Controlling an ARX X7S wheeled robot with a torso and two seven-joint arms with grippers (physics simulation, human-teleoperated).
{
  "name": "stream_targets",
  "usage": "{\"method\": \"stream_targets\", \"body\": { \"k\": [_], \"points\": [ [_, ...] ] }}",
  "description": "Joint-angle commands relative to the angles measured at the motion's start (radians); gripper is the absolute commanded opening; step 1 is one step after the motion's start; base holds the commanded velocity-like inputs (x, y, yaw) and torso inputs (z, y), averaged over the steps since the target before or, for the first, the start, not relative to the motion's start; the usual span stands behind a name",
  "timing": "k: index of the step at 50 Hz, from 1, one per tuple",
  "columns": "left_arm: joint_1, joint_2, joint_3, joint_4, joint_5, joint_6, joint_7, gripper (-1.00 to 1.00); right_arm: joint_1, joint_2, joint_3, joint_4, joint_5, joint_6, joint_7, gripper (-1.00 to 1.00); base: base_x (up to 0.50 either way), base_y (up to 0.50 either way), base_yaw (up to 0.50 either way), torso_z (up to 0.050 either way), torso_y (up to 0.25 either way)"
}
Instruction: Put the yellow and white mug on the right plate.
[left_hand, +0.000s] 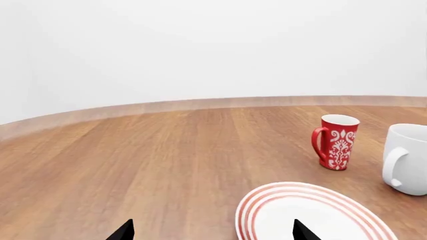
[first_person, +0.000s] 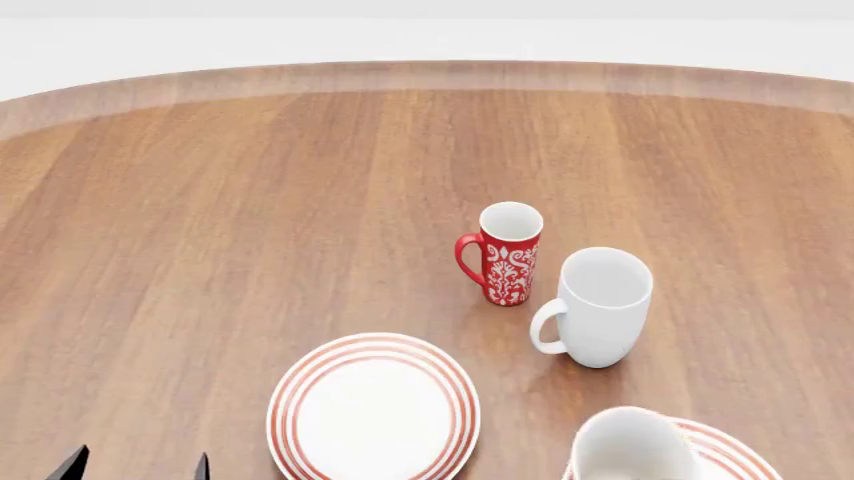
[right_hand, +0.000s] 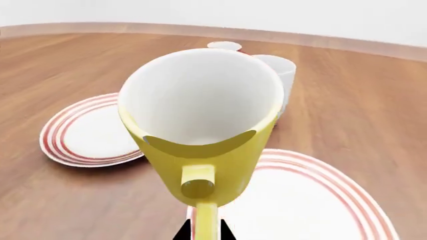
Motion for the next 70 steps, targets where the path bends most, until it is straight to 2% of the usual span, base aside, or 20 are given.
{"method": "stream_targets", "body": {
  "k": [1,22,70],
  "points": [
    [0.001,-0.002,0.006,0.0,-0.001,0.003,-0.001,1.0,0.031,-0.014,0.042,0.004,0.037,0.053,0.072,-1.0,0.0,0.0,0.0,0.0,0.0],
    [-0.002,-0.005,0.012,-0.006,-0.004,0.006,-0.005,1.0,0.108,-0.037,0.028,0.033,0.059,0.099,0.084,-1.0,0.0,0.0,0.0,0.0,0.0],
    [-0.007,-0.012,0.024,-0.013,-0.012,0.012,-0.016,1.0,0.189,-0.111,0.035,0.366,0.044,0.019,0.02,-1.0,0.0,0.0,0.0,0.0,0.0]
  ]
}}
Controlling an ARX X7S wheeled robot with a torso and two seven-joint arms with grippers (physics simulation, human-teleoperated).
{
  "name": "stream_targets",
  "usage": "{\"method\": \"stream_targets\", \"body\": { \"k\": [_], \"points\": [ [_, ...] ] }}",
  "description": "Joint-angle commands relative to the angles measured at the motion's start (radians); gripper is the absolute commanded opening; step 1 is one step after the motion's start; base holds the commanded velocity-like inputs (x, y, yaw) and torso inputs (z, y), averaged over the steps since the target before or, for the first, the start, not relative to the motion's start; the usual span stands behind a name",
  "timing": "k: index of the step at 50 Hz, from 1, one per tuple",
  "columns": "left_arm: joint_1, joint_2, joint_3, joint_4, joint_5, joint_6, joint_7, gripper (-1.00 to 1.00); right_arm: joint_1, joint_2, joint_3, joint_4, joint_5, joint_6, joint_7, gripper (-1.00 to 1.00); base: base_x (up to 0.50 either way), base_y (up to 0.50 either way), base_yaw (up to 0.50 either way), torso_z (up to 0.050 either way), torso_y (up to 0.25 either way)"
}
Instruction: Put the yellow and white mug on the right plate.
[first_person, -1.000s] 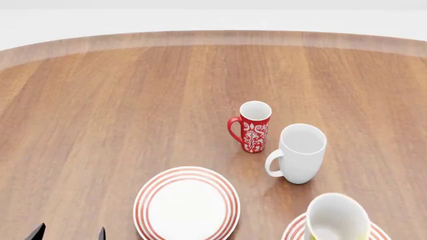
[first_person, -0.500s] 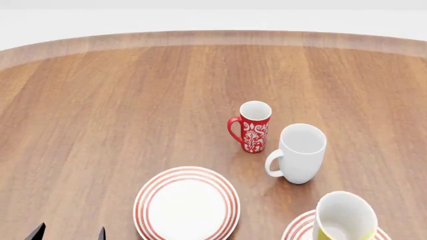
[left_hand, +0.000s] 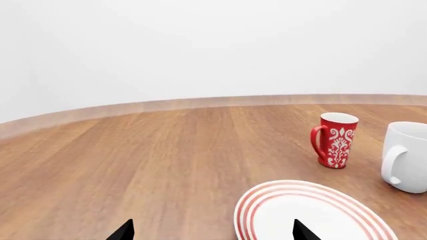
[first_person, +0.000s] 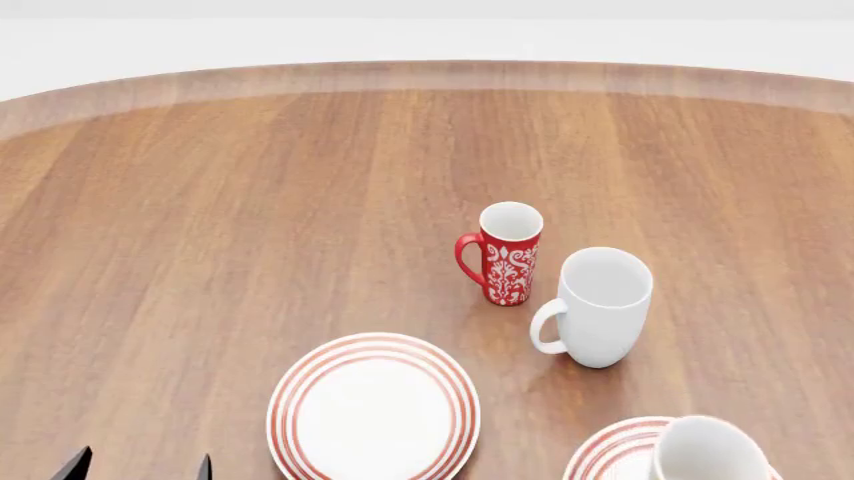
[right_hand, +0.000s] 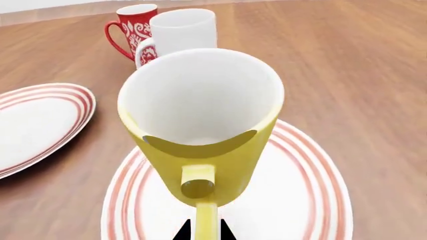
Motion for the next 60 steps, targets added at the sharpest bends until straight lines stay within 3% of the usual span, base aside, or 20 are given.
{"method": "stream_targets", "body": {
  "k": [1,48,49,60],
  "points": [
    [0.001,-0.003,0.002,0.001,-0.002,0.001,-0.003,1.0,0.02,-0.012,0.004,0.059,-0.01,-0.017,-0.015,-1.0,0.0,0.0,0.0,0.0,0.0],
    [-0.002,-0.01,0.014,-0.002,-0.009,0.008,-0.013,1.0,0.088,-0.047,-0.018,0.202,-0.034,-0.035,-0.037,-1.0,0.0,0.0,0.0,0.0,0.0],
    [-0.002,-0.01,0.013,-0.002,-0.009,0.008,-0.014,1.0,0.09,-0.048,-0.018,0.206,-0.036,-0.036,-0.036,1.0,0.0,0.0,0.0,0.0,0.0],
    [-0.002,-0.012,0.015,0.0,-0.012,0.008,-0.016,1.0,0.077,-0.045,-0.016,0.195,-0.025,-0.037,-0.044,1.0,0.0,0.0,0.0,0.0,0.0]
  ]
}}
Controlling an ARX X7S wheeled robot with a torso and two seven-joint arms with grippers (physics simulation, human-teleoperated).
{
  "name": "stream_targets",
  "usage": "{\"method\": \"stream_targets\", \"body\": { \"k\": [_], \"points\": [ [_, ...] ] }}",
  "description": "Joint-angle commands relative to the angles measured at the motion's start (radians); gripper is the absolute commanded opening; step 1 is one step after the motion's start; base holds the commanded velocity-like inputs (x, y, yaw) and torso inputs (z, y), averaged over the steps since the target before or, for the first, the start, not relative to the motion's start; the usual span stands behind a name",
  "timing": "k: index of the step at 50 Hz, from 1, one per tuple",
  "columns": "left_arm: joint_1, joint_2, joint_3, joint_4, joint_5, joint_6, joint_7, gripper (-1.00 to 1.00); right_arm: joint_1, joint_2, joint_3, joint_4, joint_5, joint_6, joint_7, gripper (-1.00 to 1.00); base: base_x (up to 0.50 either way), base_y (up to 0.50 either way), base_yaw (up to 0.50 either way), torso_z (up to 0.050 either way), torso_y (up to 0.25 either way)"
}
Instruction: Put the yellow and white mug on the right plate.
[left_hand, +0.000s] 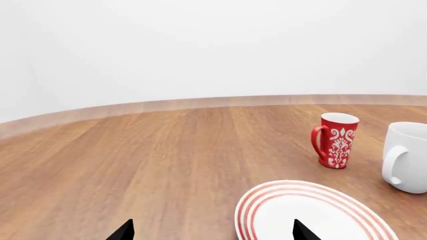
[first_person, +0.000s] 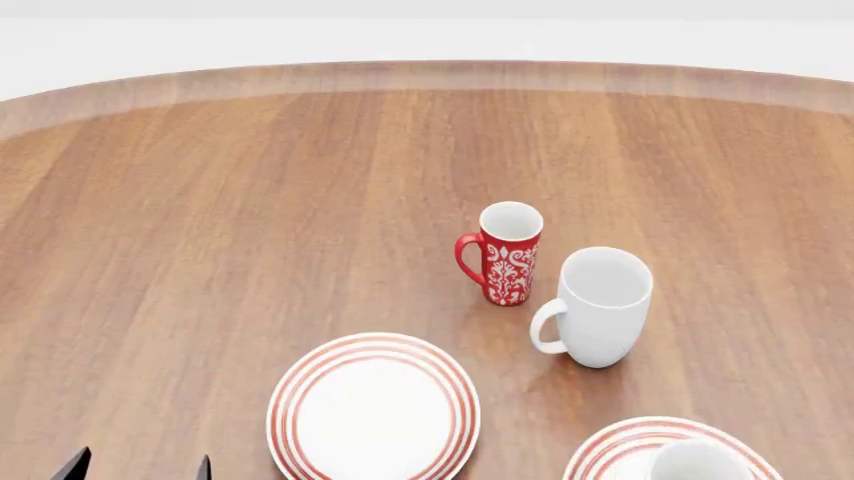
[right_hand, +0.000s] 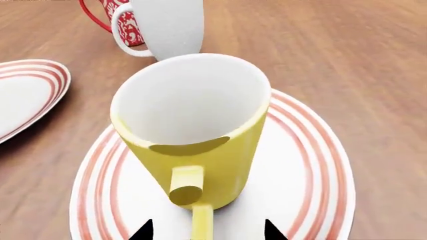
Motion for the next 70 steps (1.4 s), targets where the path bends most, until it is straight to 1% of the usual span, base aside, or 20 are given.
{"method": "stream_targets", "body": {
  "k": [1,10,15,25,45,53,70],
  "points": [
    [-0.001,-0.002,0.002,0.001,-0.003,0.001,-0.002,1.0,-0.005,0.0,0.004,-0.001,0.005,-0.005,-0.006,1.0,0.0,0.0,0.0,0.0,0.0],
    [-0.002,-0.004,0.002,0.001,-0.004,0.001,-0.005,1.0,-0.008,-0.001,0.003,-0.006,0.004,-0.008,-0.003,1.0,0.0,0.0,0.0,0.0,0.0],
    [-0.003,-0.005,0.004,0.002,-0.004,0.001,-0.006,1.0,-0.05,0.022,0.014,-0.101,0.02,0.008,0.02,1.0,0.0,0.0,0.0,0.0,0.0],
    [-0.003,-0.006,0.005,0.005,-0.008,0.001,-0.008,1.0,-0.17,0.091,0.056,-0.359,0.055,0.026,0.085,1.0,0.0,0.0,0.0,0.0,0.0],
    [-0.006,-0.008,0.01,-0.002,-0.012,0.004,-0.01,1.0,-0.274,0.164,0.118,-0.625,0.074,0.043,0.19,1.0,0.0,0.0,0.0,0.0,0.0],
    [-0.004,-0.01,0.01,0.001,-0.013,0.004,-0.013,1.0,-0.306,0.186,0.129,-0.707,0.064,0.043,0.215,1.0,0.0,0.0,0.0,0.0,0.0],
    [-0.004,-0.016,0.009,0.01,-0.017,0.003,-0.02,1.0,-0.359,0.217,0.176,-0.806,0.076,0.032,0.247,1.0,0.0,0.0,0.0,0.0,0.0]
  ]
}}
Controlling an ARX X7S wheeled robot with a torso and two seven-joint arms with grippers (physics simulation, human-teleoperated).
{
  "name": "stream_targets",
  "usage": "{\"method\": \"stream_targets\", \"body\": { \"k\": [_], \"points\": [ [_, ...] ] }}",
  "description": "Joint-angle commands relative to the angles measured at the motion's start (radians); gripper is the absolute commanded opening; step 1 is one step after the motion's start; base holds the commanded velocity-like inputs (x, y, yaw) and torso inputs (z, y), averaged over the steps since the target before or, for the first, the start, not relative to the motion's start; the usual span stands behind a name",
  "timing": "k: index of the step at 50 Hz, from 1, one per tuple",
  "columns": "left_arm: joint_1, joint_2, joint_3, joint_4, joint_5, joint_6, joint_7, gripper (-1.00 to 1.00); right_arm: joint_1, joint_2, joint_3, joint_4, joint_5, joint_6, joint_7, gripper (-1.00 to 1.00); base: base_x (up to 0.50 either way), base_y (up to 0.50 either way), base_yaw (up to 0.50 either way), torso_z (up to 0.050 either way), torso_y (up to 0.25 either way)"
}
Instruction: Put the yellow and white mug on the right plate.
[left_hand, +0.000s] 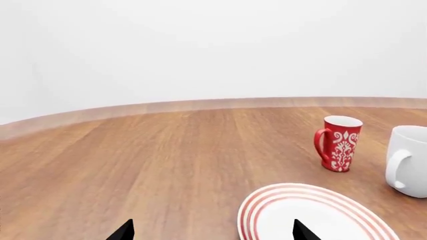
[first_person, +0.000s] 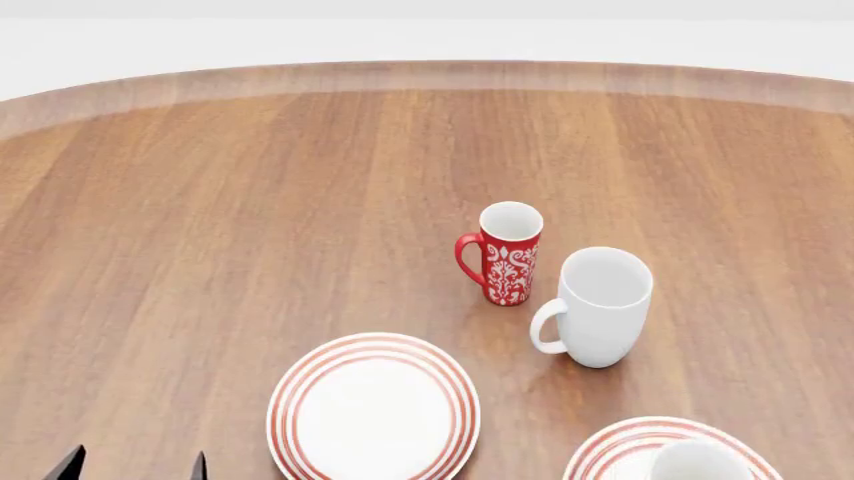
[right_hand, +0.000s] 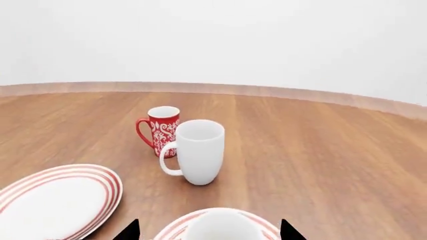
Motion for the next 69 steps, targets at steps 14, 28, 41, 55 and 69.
{"method": "stream_targets", "body": {
  "k": [14,28,41,55,69],
  "points": [
    [-0.001,-0.005,0.002,0.007,-0.003,0.0,-0.009,1.0,-0.083,0.044,0.075,-0.185,0.009,-0.014,0.069,1.0,0.0,0.0,0.0,0.0,0.0],
    [-0.003,-0.006,0.003,0.005,-0.008,0.003,-0.01,1.0,-0.137,0.06,0.138,-0.262,0.025,-0.034,0.096,1.0,0.0,0.0,0.0,0.0,0.0],
    [-0.004,-0.004,0.006,-0.002,-0.009,0.01,-0.012,1.0,-0.161,0.052,0.174,-0.282,0.06,-0.071,0.078,1.0,0.0,0.0,0.0,0.0,0.0],
    [0.0,-0.009,0.006,0.005,-0.011,0.011,-0.018,1.0,-0.189,0.047,0.205,-0.304,0.122,-0.112,0.033,1.0,0.0,0.0,0.0,0.0,0.0],
    [-0.002,-0.013,0.006,0.009,-0.014,0.01,-0.022,1.0,-0.235,0.035,0.251,-0.34,0.268,-0.201,-0.095,1.0,0.0,0.0,0.0,0.0,0.0]
  ]
}}
